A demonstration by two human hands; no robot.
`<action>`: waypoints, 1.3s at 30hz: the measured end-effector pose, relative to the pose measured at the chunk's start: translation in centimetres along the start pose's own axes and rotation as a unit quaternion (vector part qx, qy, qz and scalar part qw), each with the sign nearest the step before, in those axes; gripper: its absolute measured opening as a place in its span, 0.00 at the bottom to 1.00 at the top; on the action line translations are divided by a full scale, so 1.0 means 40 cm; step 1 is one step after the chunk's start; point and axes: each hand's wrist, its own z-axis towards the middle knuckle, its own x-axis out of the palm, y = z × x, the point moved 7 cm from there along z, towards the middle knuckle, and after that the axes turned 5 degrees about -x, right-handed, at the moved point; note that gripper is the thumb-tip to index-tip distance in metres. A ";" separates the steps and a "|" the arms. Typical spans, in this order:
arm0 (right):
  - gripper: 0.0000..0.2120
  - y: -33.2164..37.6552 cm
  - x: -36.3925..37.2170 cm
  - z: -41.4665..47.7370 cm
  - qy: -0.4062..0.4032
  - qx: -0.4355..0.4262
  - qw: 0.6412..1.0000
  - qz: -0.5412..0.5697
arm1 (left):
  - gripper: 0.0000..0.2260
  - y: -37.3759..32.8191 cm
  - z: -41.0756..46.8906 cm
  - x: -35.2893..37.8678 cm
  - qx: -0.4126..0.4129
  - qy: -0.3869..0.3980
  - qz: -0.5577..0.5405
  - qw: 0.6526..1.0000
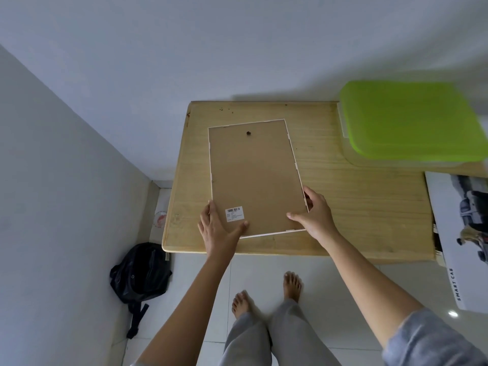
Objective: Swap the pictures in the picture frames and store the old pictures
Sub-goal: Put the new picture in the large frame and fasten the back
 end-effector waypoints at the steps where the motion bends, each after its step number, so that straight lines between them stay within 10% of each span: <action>1: 0.30 -0.001 -0.005 0.005 -0.009 0.001 1.000 0.015 | 0.45 0.001 0.000 -0.001 0.001 0.003 0.001 1.000; 6: 0.14 -0.004 -0.039 0.001 -0.063 0.014 0.992 0.105 | 0.44 0.003 0.002 -0.006 0.013 0.020 0.013 1.000; 17: 0.15 0.084 -0.054 -0.035 -0.098 -0.056 0.984 0.136 | 0.35 -0.057 -0.017 -0.028 0.019 -0.016 0.021 0.999; 25: 0.13 0.274 -0.099 -0.075 -0.136 -0.200 0.962 0.126 | 0.25 -0.441 0.031 -0.096 0.197 0.036 -0.100 0.975; 39: 0.17 0.586 -0.098 -0.165 -0.196 -0.519 0.809 -0.194 | 0.30 -0.688 0.035 -0.315 0.240 -0.034 -0.166 0.956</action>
